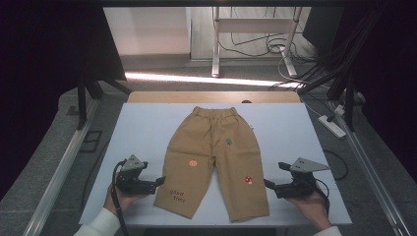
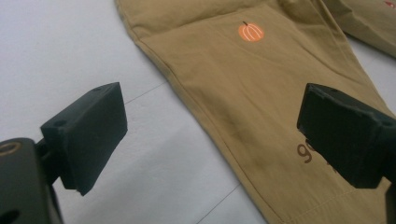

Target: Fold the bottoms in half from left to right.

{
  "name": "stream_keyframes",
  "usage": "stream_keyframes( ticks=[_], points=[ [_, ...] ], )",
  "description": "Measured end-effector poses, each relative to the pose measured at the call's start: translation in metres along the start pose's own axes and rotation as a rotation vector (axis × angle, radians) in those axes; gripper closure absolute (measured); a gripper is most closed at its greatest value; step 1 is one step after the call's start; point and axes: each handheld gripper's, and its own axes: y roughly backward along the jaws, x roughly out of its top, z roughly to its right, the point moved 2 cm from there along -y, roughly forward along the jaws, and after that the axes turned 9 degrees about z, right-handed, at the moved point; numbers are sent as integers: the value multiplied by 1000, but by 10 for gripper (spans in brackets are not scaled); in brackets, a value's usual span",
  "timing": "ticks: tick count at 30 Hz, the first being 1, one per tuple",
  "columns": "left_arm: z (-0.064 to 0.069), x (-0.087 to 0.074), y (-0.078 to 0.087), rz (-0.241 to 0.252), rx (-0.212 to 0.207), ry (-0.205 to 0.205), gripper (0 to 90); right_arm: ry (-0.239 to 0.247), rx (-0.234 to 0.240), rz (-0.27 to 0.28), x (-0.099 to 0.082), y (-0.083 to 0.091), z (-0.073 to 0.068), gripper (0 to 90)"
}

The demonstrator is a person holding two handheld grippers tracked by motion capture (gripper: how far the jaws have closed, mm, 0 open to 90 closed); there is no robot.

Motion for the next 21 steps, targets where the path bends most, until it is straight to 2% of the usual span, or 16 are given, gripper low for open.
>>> stream_keyframes(
  ticks=[14,21],
  points=[
    [-2,1,0,-8,9,8,88,21,-2,-3,1,-1,-3,116],
    [-2,1,0,-7,6,10,88,15,4,-3,1,-3,-4,117]
  ],
)
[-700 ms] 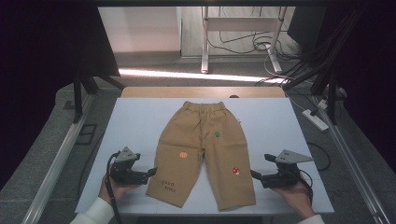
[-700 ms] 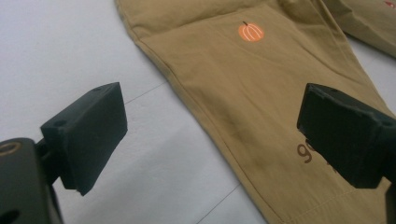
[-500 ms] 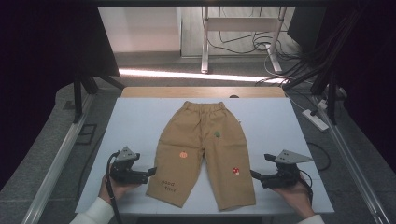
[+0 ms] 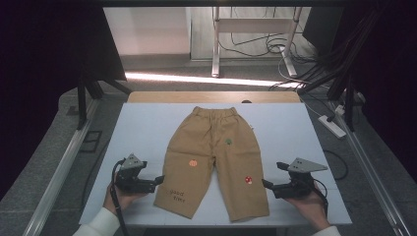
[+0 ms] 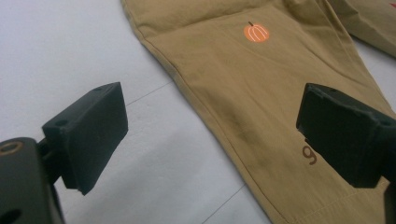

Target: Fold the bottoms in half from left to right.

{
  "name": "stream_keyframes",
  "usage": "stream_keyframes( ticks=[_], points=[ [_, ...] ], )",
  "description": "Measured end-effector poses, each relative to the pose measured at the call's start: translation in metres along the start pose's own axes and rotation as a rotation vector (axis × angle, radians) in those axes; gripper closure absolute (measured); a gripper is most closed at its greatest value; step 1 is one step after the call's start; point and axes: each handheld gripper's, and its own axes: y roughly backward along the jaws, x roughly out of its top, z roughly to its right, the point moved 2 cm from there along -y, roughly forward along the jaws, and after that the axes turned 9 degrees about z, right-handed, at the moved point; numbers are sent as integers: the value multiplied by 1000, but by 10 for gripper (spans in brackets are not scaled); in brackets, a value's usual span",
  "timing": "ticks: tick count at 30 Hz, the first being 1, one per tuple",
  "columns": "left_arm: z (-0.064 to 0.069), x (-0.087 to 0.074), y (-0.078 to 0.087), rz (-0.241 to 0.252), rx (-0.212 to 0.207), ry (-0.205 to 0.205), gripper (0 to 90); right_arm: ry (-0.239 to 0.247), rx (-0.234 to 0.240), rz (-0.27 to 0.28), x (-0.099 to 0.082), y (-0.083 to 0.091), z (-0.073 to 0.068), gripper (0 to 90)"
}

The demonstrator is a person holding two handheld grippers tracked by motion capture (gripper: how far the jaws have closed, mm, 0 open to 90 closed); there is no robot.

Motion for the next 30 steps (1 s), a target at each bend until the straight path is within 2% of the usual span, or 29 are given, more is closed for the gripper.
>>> stream_keyframes(
  ticks=[13,23,30],
  points=[
    [-2,1,0,7,1,1,88,9,29,15,10,-12,-14,119],
    [-2,2,-1,-8,-3,-3,88,16,56,-11,15,-25,-24,119],
    [-4,4,-1,0,0,3,89,26,81,-8,22,-35,-35,120]
  ],
)
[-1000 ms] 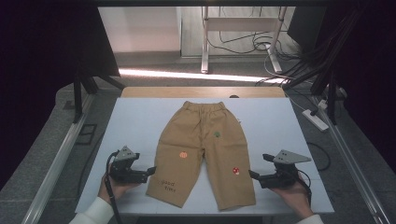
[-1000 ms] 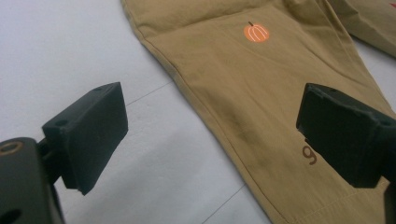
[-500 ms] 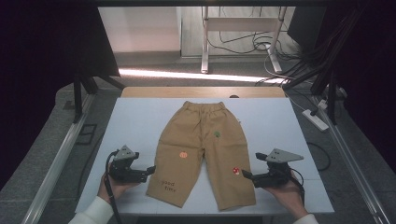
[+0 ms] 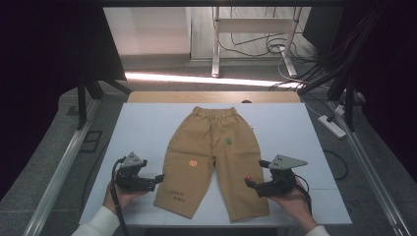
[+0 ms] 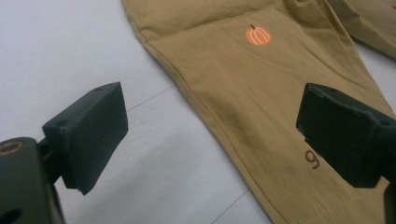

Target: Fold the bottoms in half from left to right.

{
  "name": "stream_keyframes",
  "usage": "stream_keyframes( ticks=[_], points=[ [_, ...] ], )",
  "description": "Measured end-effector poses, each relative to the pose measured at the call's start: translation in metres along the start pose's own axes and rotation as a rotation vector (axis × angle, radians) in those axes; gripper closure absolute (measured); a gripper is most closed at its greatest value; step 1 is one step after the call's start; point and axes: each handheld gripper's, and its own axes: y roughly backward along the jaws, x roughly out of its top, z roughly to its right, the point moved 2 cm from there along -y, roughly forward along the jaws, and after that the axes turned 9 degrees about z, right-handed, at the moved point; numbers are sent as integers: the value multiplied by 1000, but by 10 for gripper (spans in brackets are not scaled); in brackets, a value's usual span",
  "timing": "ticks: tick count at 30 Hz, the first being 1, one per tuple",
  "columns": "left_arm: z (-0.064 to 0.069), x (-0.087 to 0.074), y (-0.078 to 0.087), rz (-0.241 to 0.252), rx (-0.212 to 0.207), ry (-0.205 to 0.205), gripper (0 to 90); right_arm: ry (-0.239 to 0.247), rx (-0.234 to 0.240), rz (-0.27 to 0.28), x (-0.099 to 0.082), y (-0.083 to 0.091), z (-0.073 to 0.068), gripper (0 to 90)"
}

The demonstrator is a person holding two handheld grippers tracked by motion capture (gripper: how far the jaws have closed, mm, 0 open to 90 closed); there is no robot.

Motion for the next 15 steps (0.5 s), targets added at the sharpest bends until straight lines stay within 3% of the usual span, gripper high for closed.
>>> stream_keyframes(
  ticks=[15],
  points=[
    [-1,2,1,6,0,1,90,46,101,-29,16,-41,-29,147]
  ],
)
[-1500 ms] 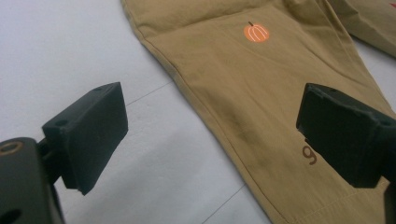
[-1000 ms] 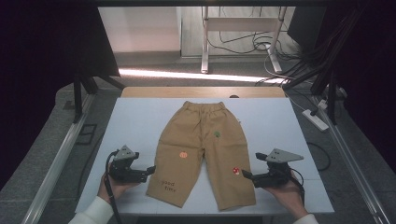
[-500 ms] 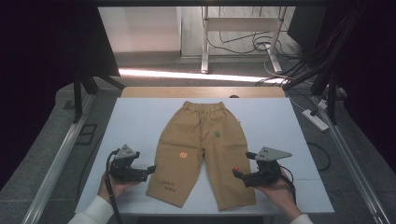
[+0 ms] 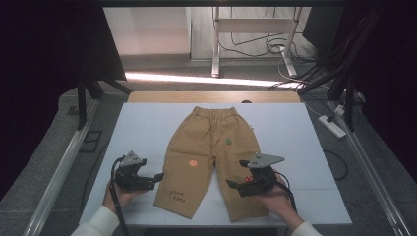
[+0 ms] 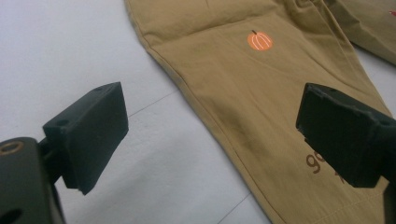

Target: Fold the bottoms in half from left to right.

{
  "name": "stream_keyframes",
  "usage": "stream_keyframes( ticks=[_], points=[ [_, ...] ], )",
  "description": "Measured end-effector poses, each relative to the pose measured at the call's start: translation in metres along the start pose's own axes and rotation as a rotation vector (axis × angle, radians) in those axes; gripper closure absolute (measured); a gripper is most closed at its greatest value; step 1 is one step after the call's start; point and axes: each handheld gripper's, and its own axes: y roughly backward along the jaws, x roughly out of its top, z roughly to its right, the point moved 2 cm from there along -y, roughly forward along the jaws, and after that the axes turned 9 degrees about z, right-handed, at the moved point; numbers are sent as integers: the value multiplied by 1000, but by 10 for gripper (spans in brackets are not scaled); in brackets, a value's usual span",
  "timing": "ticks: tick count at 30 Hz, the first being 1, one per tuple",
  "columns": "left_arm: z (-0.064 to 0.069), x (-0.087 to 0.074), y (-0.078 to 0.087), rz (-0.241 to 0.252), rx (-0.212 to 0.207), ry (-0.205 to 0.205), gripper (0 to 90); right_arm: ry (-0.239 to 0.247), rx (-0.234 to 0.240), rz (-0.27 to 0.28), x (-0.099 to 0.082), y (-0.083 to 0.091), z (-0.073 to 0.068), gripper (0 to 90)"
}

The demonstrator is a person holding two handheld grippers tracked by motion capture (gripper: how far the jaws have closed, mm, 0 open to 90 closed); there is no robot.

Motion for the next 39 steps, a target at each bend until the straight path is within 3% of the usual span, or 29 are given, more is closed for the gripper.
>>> stream_keyframes(
  ticks=[20,39],
  points=[
    [-1,0,0,4,-1,5,91,30,116,-49,12,-56,-36,148],
    [-1,1,0,5,-2,5,91,55,170,-86,13,-84,-57,151]
  ],
)
